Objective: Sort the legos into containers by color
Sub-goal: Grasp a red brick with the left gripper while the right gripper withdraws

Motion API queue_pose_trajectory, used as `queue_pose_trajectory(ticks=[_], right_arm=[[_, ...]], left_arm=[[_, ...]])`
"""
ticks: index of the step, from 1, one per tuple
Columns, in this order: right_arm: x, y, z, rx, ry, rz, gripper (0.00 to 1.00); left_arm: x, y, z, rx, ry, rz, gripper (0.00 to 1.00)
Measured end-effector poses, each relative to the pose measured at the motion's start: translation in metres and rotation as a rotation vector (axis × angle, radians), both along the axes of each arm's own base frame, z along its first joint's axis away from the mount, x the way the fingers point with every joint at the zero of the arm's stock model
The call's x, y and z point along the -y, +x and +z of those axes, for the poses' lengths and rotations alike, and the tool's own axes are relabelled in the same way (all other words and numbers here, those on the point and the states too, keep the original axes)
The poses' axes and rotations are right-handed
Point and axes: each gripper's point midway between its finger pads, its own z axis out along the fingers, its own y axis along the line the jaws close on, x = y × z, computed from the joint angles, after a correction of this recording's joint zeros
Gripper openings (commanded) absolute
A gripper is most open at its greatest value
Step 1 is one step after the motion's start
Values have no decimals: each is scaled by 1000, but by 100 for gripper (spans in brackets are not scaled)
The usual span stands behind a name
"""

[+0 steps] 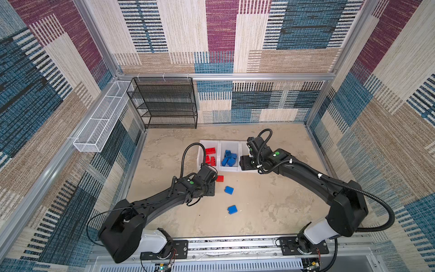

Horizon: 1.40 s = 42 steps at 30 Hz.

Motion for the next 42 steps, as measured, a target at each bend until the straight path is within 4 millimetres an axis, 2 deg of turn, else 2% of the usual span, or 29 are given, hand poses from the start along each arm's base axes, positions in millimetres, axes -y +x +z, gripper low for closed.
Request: queue_pose_trajectory(ticks=[4, 11, 19, 31, 38, 42], right_arm=[[8, -9, 2, 5, 12, -23, 71], [15, -17, -2, 3, 18, -40, 71], [15, -17, -2, 4, 19, -40, 71], [15, -20, -6, -8, 18, -35, 71], [16, -21, -9, -11, 16, -35, 71], [16, -21, -8, -9, 17, -35, 71]], left_arm=[[6, 19, -10, -32, 14, 14, 57], [5, 49, -24, -63, 38, 52, 55], [9, 69, -34, -78, 56, 57, 51], [7, 68, -46, -105, 88, 48, 40], [5, 69, -47, -96, 95, 44, 30], [3, 65, -47, -91, 98, 35, 29]])
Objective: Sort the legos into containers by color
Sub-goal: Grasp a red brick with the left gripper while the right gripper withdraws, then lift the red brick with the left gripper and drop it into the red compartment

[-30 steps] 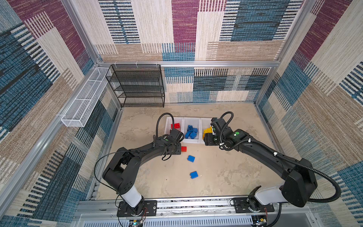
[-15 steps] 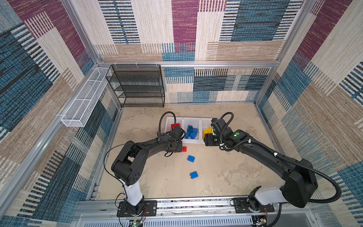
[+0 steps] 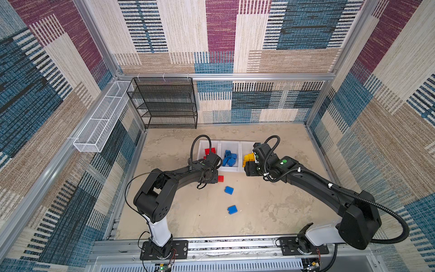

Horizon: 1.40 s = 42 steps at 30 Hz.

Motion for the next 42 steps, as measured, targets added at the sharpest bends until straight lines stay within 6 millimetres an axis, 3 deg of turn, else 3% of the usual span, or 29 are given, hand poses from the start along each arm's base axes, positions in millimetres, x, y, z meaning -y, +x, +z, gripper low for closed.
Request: queue_pose_trajectory(ticks=[7, 11, 16, 20, 25, 29, 34, 42], right_arm=[[0, 0, 0, 1, 1, 0, 70], [0, 1, 0, 0, 0, 0, 70], [-2, 2, -2, 2, 2, 0, 70], [-2, 3, 0, 7, 6, 0, 70], [-1, 1, 12, 34, 27, -4, 70], [4, -5, 13, 35, 32, -11, 70], [10, -11, 14, 32, 32, -23, 70], [11, -12, 13, 34, 29, -23, 71]], left_arm=[[-8, -23, 8, -11, -31, -7, 28], [-7, -31, 31, 19, -89, -20, 28], [-2, -3, 78, 129, -145, -30, 28], [-4, 41, 102, 187, -158, -23, 29], [-9, 82, 92, 162, -113, -17, 29], [-5, 99, 80, 126, -86, -39, 34], [-6, 102, 76, 108, -72, -44, 48], [-5, 101, 94, 136, -101, -49, 57]])
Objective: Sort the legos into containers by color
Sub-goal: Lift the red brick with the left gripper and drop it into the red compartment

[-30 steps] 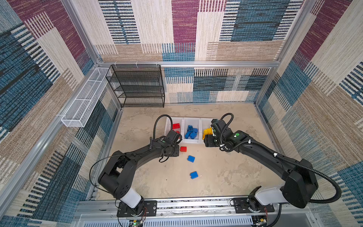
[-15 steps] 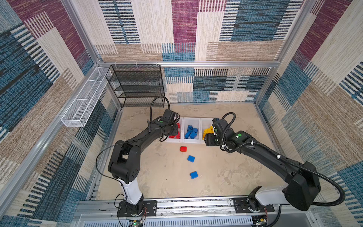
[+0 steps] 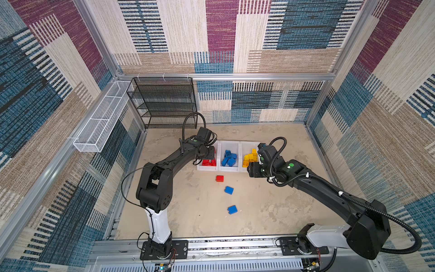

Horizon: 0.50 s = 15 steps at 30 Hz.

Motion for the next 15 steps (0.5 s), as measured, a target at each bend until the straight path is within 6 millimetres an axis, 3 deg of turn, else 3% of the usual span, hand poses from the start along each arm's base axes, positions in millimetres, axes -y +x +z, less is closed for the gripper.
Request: queue_pose_trajectory(ticks=[8, 15], right_arm=[[-8, 8, -6, 1, -8, 27, 71], [-13, 9, -23, -27, -17, 47, 70]], left_arm=[[1, -16, 22, 23, -50, -21, 60], [-7, -49, 45, 61, -102, -37, 60]])
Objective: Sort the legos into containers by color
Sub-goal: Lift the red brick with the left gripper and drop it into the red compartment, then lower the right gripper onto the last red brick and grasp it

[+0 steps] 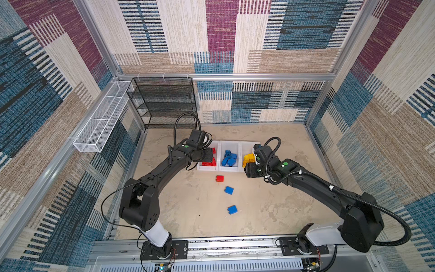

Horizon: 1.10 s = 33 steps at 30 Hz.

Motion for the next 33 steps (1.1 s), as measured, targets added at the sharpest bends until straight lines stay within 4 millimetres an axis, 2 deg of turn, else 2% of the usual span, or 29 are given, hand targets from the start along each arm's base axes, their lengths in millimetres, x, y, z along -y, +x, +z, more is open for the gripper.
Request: queue_pose_trajectory(ticks=[8, 14, 23, 33], right_arm=[[-19, -1, -22, -45, -1, 45, 70], [-37, -4, -32, -64, -16, 87, 70], [-54, -10, -43, -85, -21, 113, 70], [-64, -19, -44, -91, -15, 121, 70]], left_arm=[[-20, -49, 8, 34, -47, 24, 60], [-31, -74, 3, 36, -75, 55, 60], [-38, -96, -4, 27, -110, 84, 60], [-37, -101, -5, 18, -130, 85, 60]])
